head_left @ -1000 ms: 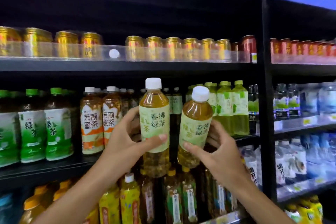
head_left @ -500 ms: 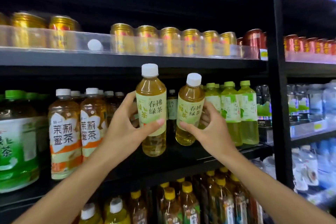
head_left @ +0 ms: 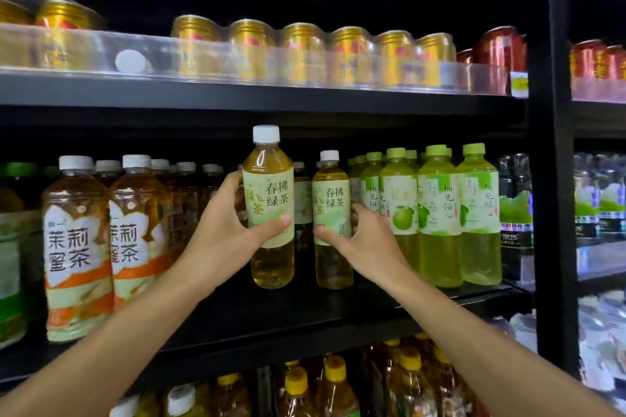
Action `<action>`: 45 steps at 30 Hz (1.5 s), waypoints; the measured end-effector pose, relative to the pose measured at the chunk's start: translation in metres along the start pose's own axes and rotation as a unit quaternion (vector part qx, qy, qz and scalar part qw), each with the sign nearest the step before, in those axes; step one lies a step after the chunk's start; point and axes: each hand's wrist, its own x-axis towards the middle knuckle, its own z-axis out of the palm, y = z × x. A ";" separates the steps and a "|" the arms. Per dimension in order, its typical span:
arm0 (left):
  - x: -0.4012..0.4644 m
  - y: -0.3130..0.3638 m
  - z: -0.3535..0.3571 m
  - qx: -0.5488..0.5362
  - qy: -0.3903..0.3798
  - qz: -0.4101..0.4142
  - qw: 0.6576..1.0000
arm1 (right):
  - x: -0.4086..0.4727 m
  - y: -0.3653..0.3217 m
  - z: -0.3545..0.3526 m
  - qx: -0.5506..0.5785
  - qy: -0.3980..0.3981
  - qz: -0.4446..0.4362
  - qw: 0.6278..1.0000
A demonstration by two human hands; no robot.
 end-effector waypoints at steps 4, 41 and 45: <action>0.018 -0.010 0.012 -0.010 -0.008 -0.041 0.999 | 0.006 0.008 0.002 -0.018 -0.005 -0.009 1.000; 0.037 -0.050 0.060 0.216 -0.197 0.036 0.956 | 0.005 0.018 -0.009 -0.431 -0.056 -0.215 0.875; 0.022 -0.045 0.061 0.312 -0.179 0.093 0.929 | -0.002 0.024 -0.016 -0.419 -0.077 -0.212 0.879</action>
